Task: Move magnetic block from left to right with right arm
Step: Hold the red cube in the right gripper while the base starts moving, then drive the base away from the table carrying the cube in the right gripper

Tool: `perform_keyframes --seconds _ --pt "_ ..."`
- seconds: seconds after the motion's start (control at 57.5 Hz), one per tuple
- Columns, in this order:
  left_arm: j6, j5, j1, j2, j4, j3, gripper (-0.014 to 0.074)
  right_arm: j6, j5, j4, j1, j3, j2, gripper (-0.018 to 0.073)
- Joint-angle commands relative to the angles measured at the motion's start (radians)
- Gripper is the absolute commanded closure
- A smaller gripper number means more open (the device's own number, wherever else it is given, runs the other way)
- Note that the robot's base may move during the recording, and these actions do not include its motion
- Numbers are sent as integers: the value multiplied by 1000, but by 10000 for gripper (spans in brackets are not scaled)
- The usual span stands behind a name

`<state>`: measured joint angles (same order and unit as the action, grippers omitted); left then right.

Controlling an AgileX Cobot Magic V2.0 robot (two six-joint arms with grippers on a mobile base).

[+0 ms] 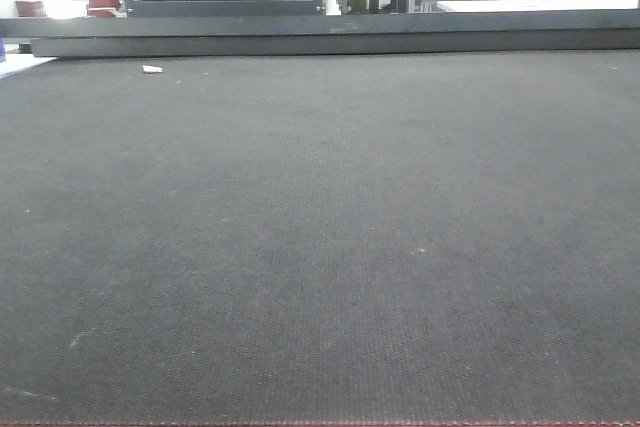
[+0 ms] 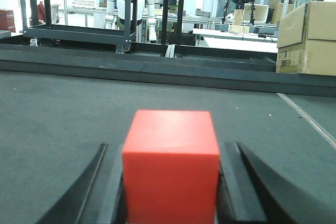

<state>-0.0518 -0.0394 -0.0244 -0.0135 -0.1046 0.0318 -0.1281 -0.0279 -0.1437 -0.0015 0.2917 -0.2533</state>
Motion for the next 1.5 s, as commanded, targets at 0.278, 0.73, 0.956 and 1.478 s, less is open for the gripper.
perform_keyframes --seconds 0.278,0.73,0.956,1.478 --pt "0 -86 8 -12 -5 8 722 7 87 -2 -6 28 -6 331" --pt "0 -86 8 -12 -5 8 722 7 87 -2 -6 28 -6 331" --pt "0 -86 8 -12 -5 8 722 7 87 -2 -6 28 -6 331" --pt "0 -86 8 -12 -5 8 722 7 87 -2 -6 28 -6 331"
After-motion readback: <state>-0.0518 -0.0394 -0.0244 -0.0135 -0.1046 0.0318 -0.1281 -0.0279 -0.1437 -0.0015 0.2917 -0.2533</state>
